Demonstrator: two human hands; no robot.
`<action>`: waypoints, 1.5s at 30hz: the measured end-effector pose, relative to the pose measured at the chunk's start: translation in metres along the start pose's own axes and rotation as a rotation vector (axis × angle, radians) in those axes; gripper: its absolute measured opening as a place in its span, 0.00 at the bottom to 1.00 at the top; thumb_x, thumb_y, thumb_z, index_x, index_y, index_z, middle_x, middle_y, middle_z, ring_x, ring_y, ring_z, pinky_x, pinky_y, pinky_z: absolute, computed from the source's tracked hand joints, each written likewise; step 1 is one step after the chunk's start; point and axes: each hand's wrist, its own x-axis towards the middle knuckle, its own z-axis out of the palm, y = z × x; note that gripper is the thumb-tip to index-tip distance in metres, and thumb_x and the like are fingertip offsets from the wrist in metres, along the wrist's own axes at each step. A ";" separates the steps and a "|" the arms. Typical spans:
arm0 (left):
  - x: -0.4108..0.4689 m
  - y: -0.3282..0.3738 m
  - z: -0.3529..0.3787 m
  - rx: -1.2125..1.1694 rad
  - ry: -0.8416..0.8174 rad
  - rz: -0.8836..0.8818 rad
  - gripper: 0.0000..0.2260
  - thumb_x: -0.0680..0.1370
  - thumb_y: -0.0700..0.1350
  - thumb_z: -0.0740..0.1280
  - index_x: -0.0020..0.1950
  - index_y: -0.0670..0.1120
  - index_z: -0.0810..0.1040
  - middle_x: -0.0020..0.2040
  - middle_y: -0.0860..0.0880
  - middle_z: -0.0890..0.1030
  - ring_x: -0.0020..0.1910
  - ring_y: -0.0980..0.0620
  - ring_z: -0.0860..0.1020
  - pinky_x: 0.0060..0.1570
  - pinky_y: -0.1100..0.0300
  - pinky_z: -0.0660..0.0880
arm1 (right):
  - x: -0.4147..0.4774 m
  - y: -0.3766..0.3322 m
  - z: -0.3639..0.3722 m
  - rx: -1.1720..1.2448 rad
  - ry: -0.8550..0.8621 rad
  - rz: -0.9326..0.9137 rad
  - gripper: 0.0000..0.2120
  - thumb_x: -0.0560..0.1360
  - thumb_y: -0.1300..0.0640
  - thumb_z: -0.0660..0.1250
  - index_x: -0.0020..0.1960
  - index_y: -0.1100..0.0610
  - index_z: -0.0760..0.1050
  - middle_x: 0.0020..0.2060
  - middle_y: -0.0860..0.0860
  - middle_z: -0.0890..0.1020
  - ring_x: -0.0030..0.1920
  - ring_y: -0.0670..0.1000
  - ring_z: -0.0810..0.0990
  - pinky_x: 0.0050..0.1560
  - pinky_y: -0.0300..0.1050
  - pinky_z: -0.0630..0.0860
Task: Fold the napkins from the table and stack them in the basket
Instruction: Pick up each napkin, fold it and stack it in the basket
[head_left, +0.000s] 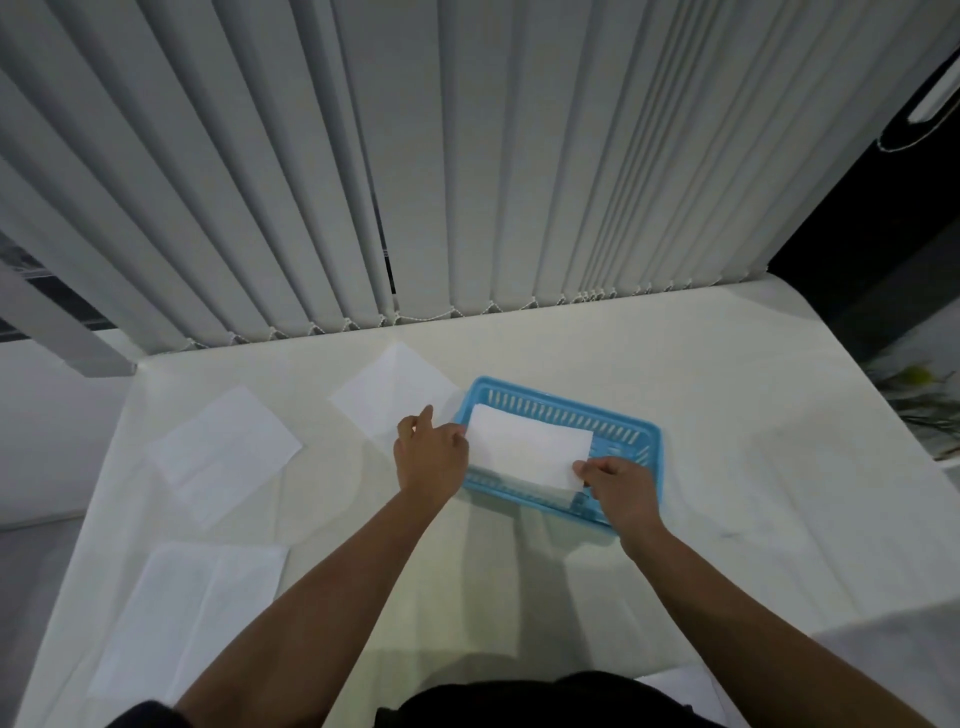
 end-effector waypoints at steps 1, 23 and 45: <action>0.000 0.002 0.001 0.030 -0.002 0.008 0.17 0.81 0.49 0.52 0.63 0.53 0.78 0.75 0.47 0.63 0.72 0.44 0.59 0.70 0.49 0.62 | 0.000 0.000 0.001 -0.009 -0.002 -0.005 0.11 0.73 0.55 0.72 0.32 0.53 0.78 0.32 0.49 0.82 0.35 0.51 0.78 0.43 0.47 0.74; -0.009 -0.007 0.006 0.082 0.048 0.024 0.17 0.81 0.45 0.54 0.65 0.56 0.76 0.77 0.47 0.60 0.73 0.44 0.58 0.71 0.52 0.61 | 0.008 0.009 0.001 -0.030 0.032 -0.025 0.12 0.72 0.52 0.72 0.35 0.59 0.80 0.31 0.49 0.79 0.33 0.48 0.75 0.35 0.44 0.69; -0.010 -0.012 0.004 0.108 -0.015 0.092 0.18 0.80 0.43 0.57 0.69 0.55 0.72 0.78 0.48 0.57 0.74 0.45 0.56 0.71 0.52 0.61 | 0.005 0.020 0.005 -0.267 0.051 -0.243 0.20 0.71 0.48 0.72 0.61 0.53 0.76 0.55 0.50 0.78 0.56 0.52 0.78 0.55 0.46 0.73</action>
